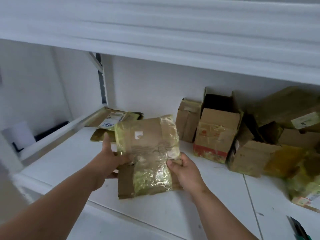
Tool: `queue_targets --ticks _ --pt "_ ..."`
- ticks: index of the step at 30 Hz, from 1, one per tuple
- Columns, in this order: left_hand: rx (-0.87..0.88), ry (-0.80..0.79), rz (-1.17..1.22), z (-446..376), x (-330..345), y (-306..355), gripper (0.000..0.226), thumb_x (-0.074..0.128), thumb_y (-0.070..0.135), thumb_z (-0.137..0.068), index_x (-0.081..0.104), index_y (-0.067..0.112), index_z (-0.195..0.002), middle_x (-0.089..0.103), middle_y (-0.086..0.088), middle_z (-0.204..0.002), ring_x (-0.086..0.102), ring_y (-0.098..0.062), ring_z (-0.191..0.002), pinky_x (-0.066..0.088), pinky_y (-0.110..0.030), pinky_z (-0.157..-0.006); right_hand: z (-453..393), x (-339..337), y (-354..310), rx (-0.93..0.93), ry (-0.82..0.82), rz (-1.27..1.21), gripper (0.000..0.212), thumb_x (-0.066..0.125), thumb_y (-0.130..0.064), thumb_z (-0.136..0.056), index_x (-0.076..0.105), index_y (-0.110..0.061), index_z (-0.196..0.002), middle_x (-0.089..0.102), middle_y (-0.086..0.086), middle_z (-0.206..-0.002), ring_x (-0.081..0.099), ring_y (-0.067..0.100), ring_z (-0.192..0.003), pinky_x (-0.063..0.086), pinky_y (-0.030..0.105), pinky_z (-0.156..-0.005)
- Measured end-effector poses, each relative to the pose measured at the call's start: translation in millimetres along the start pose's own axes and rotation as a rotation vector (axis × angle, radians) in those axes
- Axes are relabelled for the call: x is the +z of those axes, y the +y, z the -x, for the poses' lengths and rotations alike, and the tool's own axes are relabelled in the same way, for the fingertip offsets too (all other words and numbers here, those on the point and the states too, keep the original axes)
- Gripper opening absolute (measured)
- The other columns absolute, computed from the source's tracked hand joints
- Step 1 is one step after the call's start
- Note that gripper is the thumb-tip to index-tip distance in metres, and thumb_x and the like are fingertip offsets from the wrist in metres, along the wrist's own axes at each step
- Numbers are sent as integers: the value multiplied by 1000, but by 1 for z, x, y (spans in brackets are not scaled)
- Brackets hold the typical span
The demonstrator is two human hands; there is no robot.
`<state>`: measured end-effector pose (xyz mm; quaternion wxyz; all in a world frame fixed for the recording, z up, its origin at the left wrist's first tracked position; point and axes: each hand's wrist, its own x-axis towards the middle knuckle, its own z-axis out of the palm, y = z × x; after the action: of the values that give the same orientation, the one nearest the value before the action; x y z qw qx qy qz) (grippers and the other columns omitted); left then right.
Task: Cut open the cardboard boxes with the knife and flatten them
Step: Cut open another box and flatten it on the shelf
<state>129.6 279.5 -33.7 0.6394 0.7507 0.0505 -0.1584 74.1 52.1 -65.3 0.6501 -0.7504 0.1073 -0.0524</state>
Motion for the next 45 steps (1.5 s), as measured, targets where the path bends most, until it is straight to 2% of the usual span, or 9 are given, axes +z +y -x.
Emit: queue_targets --ticks 4,9,14,18,21,24,29,36,45 --pt "56 -150 -77 -24 -40 5 94 68 3 -87 18 58 -146 71 -4 -111 71 -26 -94 58 -38 -70 -34 42 -14 -16 51 -60 8 65 -23 -95 67 -24 -103 75 -9 -91 70 1 -82 50 13 -71" --pt "288 67 -132 -57 -75 31 57 64 9 -89 44 47 -126 67 -4 -93 68 -31 -79 59 -46 -62 -69 87 -33 -4 90 4 19 72 -29 -89 66 -26 -106 75 -8 -99 71 13 -93 55 43 -94" --pt "497 317 -543 -105 -110 56 12 49 30 -96 49 25 -107 59 -2 -95 63 -27 -74 54 -37 -59 -100 130 -66 -58 42 -68 89 79 -23 -71 29 -39 -143 67 -6 -104 69 14 -92 58 38 -88" --pt "433 311 -676 -156 -127 63 26 41 20 -95 64 16 -107 55 -9 -114 60 -27 -87 56 -44 -80 -132 156 -86 -177 67 134 68 72 -7 -82 35 -37 -131 59 -5 -108 63 10 -92 52 20 -71" --pt "378 134 -728 -174 -129 56 43 59 41 -81 65 16 -115 43 1 -129 54 -23 -106 49 -43 -97 -159 177 -78 -252 90 589 33 59 -13 -90 56 -22 -121 54 0 -121 56 19 -113 48 28 -89" --pt "208 -46 -743 -187 -126 38 89 69 56 -58 46 27 -139 33 3 -147 44 -27 -127 36 -43 -111 -167 191 -54 -133 -72 836 52 50 -33 -93 41 -28 -144 29 4 -154 38 32 -136 39 40 -110" --pt "183 51 -1295 -193 -119 8 59 46 43 -73 38 46 -132 27 4 -137 26 -29 -121 32 -44 -102 -164 191 -32 -46 -68 1343 54 42 -49 -94 42 -27 -143 10 4 -159 16 32 -141 16 52 -116" --pt "257 71 -1466 -190 -114 -4 57 37 30 -96 23 22 -150 30 -3 -147 34 -26 -131 35 -44 -103 -161 181 -21 11 -203 1149 67 31 -42 -102 4 -19 -159 20 2 -164 17 19 -151 -8 48 -122" --pt "510 317 -1441 -159 -75 42 43 41 23 -86 51 30 -127 39 -2 -128 37 -23 -122 30 -42 -103 -123 107 -33 -231 205 934 42 47 -17 -96 55 -20 -137 33 0 -150 36 21 -135 29 28 -113"
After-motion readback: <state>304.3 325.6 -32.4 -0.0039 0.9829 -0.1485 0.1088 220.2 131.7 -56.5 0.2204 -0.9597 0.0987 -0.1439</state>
